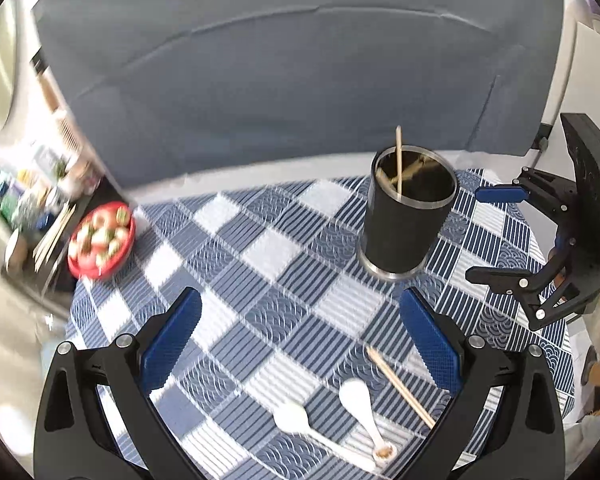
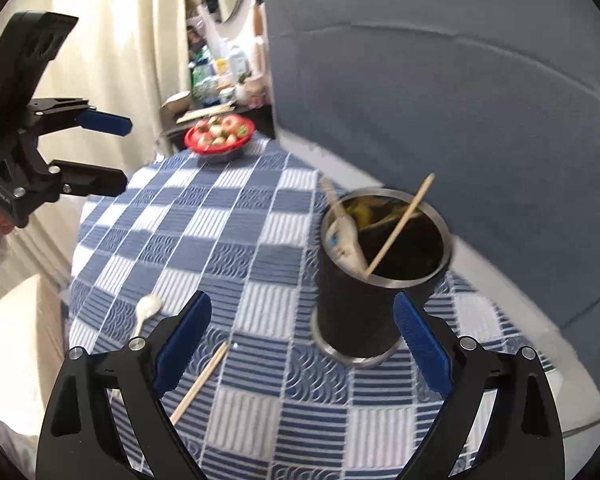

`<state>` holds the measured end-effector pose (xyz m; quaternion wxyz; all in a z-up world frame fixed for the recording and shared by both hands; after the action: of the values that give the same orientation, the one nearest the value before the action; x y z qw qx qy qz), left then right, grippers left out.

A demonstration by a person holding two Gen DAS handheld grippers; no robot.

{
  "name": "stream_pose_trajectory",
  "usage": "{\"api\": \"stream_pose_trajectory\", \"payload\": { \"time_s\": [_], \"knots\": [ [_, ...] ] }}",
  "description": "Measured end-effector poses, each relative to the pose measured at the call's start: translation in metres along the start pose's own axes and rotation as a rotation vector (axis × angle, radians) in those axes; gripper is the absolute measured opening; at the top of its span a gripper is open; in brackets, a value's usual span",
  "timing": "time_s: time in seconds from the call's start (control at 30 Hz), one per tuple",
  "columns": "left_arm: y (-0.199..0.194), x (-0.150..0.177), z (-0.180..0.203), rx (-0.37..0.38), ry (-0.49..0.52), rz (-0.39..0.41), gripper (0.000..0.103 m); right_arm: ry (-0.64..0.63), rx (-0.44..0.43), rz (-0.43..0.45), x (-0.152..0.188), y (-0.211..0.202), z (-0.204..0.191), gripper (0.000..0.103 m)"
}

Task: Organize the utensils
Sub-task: 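Move both tools back toward the remaining chopstick and white spoons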

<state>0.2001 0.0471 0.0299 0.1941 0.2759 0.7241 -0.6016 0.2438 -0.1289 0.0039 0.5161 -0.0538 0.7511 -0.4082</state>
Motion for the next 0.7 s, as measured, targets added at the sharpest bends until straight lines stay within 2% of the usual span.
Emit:
{"api": "stream_pose_trajectory", "payload": {
  "time_s": [0.2,0.37,0.7],
  "knots": [
    [-0.001,0.046,-0.006,-0.039,-0.099,-0.061,0.097,-0.012,-0.040,-0.085,0.031,0.025,-0.024,0.088],
    [0.003,0.079,-0.010,-0.063,-0.140,-0.105,0.097,0.003,-0.054,-0.155,0.058,0.050,-0.038,0.088],
    [0.034,0.123,-0.019,-0.035,-0.213,-0.198,0.097,0.019,-0.039,-0.297,0.091,0.089,-0.055,0.088]
  ]
}}
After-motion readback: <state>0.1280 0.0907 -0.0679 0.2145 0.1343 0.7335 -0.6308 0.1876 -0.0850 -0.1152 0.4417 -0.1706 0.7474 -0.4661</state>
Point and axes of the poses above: each gripper's, at about its wrist camera, not at the fingertips, and y roughly the way its jaws point, z to its right, x to its underside, the point moved 3 cm from there along y, roughly the way its jaws point, and after that the axes turned 6 degrees about -x, right-handed, at the moved point
